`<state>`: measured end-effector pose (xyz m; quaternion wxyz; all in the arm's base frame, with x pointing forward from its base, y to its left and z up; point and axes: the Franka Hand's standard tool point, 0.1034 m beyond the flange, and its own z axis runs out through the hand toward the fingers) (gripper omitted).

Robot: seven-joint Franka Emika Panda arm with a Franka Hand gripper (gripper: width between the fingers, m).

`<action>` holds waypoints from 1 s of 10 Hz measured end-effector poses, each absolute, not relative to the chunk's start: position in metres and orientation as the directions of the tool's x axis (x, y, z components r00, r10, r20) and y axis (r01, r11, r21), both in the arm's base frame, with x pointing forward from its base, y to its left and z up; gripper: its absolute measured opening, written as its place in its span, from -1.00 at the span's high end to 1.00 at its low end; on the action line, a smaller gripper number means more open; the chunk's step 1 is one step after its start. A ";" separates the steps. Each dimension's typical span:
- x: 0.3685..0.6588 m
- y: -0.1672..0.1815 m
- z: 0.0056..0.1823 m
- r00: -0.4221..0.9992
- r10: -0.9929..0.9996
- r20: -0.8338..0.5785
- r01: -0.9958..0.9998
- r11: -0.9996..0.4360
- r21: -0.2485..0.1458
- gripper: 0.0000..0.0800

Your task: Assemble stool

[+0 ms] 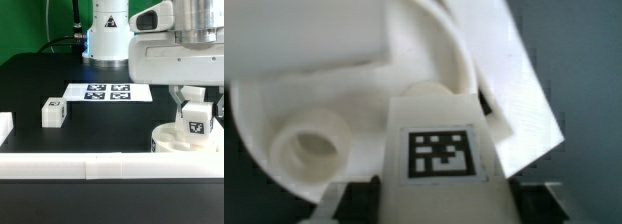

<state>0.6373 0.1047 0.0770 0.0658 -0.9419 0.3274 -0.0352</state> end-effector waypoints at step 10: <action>0.626 0.119 0.072 0.006 -0.986 -0.168 -0.998 0.004 -0.055 -0.01</action>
Offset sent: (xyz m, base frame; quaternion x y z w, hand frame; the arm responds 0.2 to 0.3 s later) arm -0.0038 -0.0034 -0.0098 -0.0060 -0.0097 0.3252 0.9456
